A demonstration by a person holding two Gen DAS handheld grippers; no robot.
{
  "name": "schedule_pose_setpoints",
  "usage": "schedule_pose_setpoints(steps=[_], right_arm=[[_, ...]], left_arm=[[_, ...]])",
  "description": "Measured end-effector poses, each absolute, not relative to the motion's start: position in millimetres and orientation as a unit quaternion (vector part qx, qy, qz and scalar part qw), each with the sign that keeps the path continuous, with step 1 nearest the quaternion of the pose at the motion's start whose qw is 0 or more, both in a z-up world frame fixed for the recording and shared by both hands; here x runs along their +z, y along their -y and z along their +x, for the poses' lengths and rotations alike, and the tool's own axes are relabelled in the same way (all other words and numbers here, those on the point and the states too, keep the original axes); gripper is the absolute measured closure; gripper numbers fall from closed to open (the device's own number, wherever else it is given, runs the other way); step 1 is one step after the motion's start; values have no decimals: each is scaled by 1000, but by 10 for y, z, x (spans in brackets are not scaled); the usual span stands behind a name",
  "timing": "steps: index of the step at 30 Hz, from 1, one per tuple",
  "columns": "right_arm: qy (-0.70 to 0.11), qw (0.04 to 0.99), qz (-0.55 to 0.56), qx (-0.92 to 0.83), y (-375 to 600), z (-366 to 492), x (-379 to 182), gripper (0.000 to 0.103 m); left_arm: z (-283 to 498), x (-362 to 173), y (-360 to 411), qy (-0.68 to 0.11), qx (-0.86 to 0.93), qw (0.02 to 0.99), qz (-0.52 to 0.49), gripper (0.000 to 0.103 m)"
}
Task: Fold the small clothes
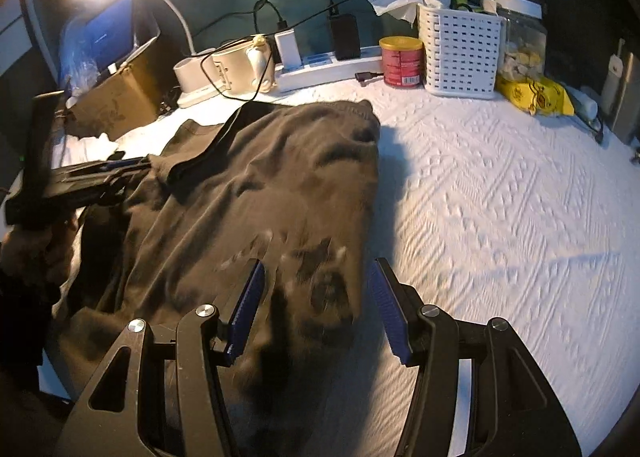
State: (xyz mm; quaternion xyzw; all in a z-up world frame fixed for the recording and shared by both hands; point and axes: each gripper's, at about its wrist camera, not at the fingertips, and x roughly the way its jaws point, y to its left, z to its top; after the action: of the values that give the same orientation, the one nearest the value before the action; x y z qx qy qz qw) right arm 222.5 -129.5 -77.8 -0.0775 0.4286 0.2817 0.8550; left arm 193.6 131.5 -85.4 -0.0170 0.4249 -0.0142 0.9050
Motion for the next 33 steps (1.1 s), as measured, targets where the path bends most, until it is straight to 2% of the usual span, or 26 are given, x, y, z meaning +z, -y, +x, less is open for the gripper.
schedule_pose_setpoints(steps=[1, 6, 9, 12, 16, 17, 19, 21, 22, 24, 25, 33], right_arm=[[-428, 856, -79, 279, 1280, 2253, -773, 45], [-429, 858, -81, 271, 1237, 2403, -755, 45], [-431, 857, -81, 270, 1225, 2471, -777, 45], [-434, 856, -81, 269, 1221, 2537, -805, 45], [-437, 855, -89, 265, 1207, 2649, -819, 45], [-438, 855, -90, 263, 1202, 2695, -820, 45], [-438, 855, -91, 261, 1193, 2764, -821, 45], [-438, 856, -91, 261, 1174, 2838, -829, 45], [-438, 856, -90, 261, 1163, 2869, -834, 45], [-440, 854, -89, 262, 1133, 2934, -849, 45], [-440, 854, -89, 263, 1123, 2952, -853, 45], [-445, 851, -90, 266, 1070, 3038, -873, 45]], left_arm=[[1921, -827, -1268, -418, -20, 908, 2, 40], [1898, -730, -1052, -419, -78, 903, 51, 37], [1970, -769, -900, -421, -92, 896, 105, 28], [2133, -900, -823, -433, -80, 885, 151, 28], [2365, -927, -989, -429, -78, 892, 120, 30], [2413, -902, -1053, -424, -75, 896, 109, 38], [2489, -893, -1174, -423, -66, 899, 91, 48], [2561, -890, -1307, -417, -53, 905, 69, 64], [2600, -900, -1380, -417, -44, 906, 57, 78], [2695, -960, -1541, -422, -21, 906, 31, 88], [2711, -984, -1614, -422, -10, 907, 19, 97], [2749, -1077, -1857, -437, 5, 898, -44, 97]])
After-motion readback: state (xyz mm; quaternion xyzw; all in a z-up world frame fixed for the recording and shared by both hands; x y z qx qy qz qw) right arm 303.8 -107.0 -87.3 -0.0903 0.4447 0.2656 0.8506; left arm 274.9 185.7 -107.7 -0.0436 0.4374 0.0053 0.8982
